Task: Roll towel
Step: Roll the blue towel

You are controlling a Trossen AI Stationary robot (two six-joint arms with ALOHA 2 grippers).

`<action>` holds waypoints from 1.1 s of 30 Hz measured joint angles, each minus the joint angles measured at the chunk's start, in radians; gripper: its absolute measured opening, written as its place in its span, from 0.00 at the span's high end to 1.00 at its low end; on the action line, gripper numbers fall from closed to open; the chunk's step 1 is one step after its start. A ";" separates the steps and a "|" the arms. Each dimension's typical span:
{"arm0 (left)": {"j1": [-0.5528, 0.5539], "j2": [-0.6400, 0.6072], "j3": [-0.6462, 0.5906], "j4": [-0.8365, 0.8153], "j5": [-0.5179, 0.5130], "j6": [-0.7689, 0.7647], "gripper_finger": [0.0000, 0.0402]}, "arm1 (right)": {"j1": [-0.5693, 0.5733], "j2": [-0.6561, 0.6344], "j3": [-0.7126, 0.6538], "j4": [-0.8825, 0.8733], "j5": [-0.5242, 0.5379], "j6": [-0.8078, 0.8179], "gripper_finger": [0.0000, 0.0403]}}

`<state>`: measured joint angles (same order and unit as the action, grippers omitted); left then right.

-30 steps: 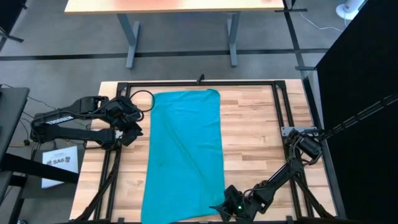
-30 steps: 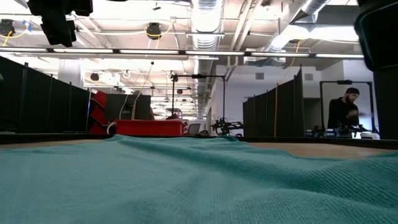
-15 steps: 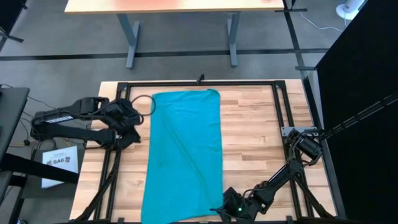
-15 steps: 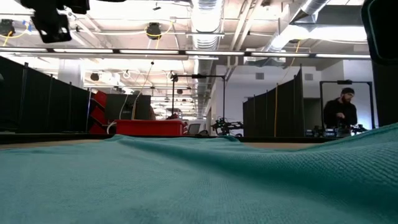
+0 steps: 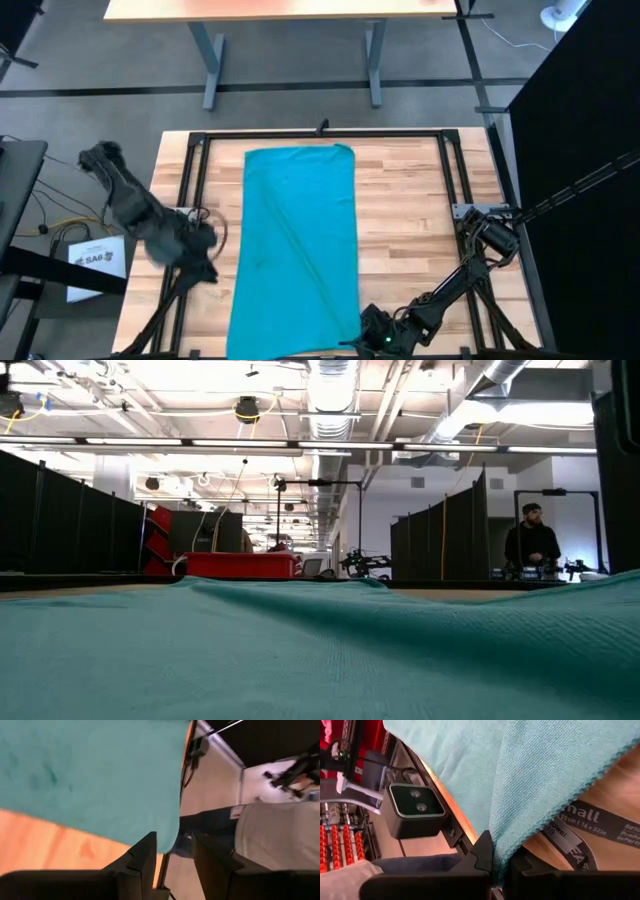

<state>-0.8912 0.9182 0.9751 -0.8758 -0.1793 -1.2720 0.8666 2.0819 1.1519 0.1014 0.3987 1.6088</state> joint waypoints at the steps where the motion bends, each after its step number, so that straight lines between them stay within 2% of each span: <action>1: -0.048 0.039 0.000 0.024 -0.032 -0.042 0.73 | 0.001 0.000 0.000 0.001 -0.002 -0.004 1.00; 3: -0.124 0.128 0.000 0.068 -0.068 -0.113 0.73 | 0.002 0.000 0.000 0.001 -0.012 -0.017 1.00; 6: -0.191 0.274 0.000 0.148 -0.069 -0.139 0.73 | 0.001 0.000 0.000 0.003 -0.040 -0.042 1.00; 12: -0.242 0.538 0.002 0.409 0.019 -0.010 0.73 | 0.001 0.000 0.000 0.004 -0.092 -0.067 1.00; 15: -0.256 0.658 0.068 0.486 0.059 0.093 0.73 | 0.004 -0.001 0.000 0.003 -0.104 -0.067 1.00; 20: -0.257 0.826 0.228 0.329 0.095 0.284 0.73 | 0.002 -0.001 0.000 0.002 -0.111 -0.067 1.00; 26: -0.245 0.950 0.325 0.258 0.078 0.453 0.73 | 0.002 -0.001 0.000 -0.001 -0.112 -0.071 1.00; 33: -0.254 0.986 0.336 0.276 0.032 0.511 0.73 | 0.002 -0.001 0.000 -0.003 -0.111 -0.073 1.00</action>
<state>-1.1448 1.9045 1.3115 -0.5997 -0.1469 -0.7608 0.8688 2.0811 1.1515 0.0982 0.2874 1.5360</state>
